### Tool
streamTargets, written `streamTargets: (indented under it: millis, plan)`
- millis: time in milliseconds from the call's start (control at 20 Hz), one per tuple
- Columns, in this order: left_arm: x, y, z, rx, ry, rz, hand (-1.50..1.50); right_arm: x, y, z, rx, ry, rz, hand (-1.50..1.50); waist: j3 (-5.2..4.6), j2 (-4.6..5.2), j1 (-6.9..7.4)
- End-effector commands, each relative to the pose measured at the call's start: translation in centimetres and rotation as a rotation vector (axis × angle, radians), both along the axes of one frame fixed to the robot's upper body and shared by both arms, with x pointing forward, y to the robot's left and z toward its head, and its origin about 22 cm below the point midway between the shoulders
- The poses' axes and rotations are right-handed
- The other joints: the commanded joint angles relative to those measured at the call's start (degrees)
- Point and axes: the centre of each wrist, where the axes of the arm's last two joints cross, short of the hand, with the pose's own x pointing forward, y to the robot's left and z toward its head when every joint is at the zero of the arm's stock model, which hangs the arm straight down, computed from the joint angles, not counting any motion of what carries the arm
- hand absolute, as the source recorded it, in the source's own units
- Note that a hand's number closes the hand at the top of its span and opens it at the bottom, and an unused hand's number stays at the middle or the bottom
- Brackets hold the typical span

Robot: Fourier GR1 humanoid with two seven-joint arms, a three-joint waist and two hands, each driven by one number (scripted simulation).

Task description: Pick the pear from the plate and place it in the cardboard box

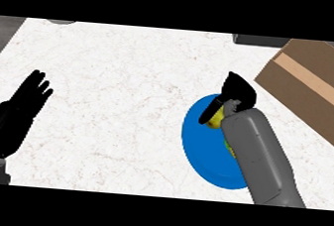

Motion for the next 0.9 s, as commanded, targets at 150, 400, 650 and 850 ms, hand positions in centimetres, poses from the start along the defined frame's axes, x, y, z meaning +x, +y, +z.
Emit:
streamTargets:
  millis: [150,400,650,850]
  plan:
    - [-0.3,0.7,1.4,-0.001,0.005,-0.016,0.0,-0.2,1.5,-2.5,-0.036,0.114,-0.061,-1.5,0.02,0.03,0.41]
    - [0.6,1.1,0.6,-0.008,-0.005,0.001,0.0,-0.1,-0.6,-3.8,-0.035,0.15,-0.071,-1.5,0.0,0.06,-0.2]
    - [-0.8,1.8,2.4,0.0,0.006,0.008,0.0,-0.7,-0.4,-4.5,-0.028,0.144,-0.066,-1.5,0.02,-0.04,0.0]
    - [0.5,-0.3,0.2,0.011,0.011,-0.008,0.0,-0.7,-0.1,-3.6,-0.036,0.144,-0.066,-1.5,0.01,-0.04,-0.26]
